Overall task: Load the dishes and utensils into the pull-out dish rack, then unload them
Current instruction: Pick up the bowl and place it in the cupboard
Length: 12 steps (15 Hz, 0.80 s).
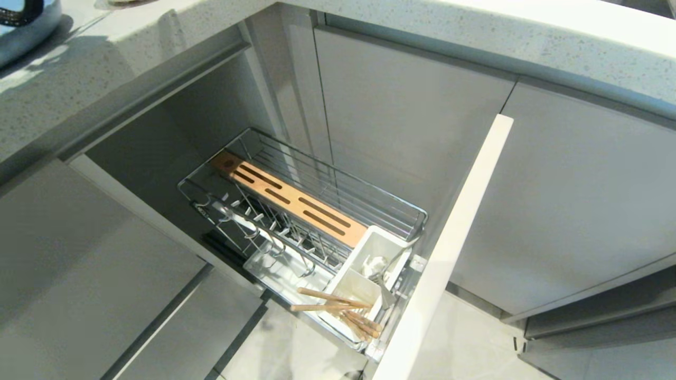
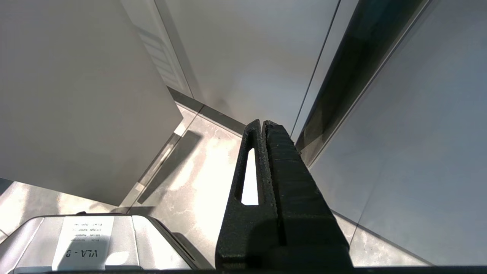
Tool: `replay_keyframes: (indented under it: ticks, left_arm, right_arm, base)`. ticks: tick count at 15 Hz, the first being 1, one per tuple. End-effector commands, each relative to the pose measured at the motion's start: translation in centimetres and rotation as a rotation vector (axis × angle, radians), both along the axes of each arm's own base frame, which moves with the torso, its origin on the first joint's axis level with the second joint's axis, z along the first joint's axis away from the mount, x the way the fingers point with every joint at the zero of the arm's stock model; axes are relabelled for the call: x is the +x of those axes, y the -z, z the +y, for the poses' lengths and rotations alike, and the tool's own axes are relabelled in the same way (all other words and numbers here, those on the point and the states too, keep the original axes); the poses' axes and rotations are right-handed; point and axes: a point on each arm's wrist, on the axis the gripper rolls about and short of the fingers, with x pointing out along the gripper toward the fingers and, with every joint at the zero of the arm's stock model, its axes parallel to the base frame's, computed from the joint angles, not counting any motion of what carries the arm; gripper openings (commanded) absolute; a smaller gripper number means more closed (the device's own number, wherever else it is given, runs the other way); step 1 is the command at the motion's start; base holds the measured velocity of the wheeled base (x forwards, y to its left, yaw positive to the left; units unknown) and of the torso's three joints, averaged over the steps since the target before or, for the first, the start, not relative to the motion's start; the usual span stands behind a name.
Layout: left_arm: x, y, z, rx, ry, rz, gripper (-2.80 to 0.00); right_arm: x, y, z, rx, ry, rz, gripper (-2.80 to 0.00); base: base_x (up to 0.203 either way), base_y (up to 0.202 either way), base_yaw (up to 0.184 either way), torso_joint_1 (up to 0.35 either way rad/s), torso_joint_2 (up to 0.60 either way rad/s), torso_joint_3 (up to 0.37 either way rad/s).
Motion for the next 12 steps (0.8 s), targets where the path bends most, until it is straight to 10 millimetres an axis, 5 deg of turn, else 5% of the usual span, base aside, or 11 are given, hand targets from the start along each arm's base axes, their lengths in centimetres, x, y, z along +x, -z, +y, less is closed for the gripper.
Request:
replay_keyframes:
  ticks: [1,12]
  left_arm:
    - [1.1,0.3,-0.4,0.007,-0.006,0.003,0.00]
    - [4.0,1.3,-0.1,0.021,-0.036,0.028,0.00]
  right_arm:
    - [0.0,0.0,0.0,0.000,0.000,-0.003,-2.80]
    - [0.0,0.0,0.0,0.000,0.000,-0.002,-2.80]
  base:
    - [0.000,0.000,0.000,0.000,0.00,0.000]
    - [0.000,0.000,0.000,0.000,0.00,0.000]
